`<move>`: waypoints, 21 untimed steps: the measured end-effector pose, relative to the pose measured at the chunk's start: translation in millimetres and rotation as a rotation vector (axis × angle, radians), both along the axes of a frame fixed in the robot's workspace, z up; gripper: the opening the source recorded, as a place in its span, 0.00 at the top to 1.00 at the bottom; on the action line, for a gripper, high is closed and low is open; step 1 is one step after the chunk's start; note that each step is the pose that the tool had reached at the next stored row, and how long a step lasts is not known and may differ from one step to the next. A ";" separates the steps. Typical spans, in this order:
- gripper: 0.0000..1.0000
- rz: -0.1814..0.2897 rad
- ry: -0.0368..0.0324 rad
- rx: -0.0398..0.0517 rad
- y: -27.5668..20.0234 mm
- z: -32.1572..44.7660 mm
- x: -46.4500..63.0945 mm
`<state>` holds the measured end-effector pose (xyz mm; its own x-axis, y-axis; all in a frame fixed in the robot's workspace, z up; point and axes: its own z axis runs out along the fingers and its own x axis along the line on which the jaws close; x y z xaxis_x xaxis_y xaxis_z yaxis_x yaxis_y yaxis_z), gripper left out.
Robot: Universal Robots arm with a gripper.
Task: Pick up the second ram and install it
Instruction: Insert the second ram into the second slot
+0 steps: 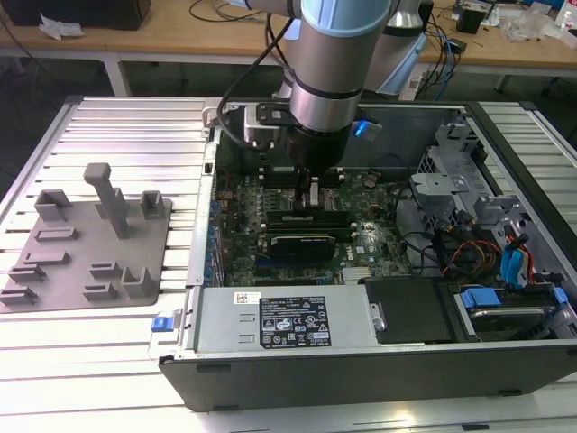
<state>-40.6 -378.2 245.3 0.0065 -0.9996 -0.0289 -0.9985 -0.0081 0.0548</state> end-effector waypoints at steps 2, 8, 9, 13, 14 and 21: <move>0.91 0.000 0.0001 -0.0003 -0.1 -0.5 0.1; 0.91 -0.014 -0.0143 -0.0003 0.0 -2.9 -0.3; 0.91 -0.015 -0.0143 -0.0005 -0.1 -2.9 -0.3; 0.91 -0.015 -0.0147 -0.0003 0.0 -4.4 -0.3; 0.91 -0.015 -0.0147 -0.0002 0.0 -4.4 -0.3; 0.91 -0.015 -0.0155 -0.0002 0.0 -5.4 -0.3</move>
<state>-41.0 -378.2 239.9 -0.0076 -0.9996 -0.0287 -0.9992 0.0065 0.0393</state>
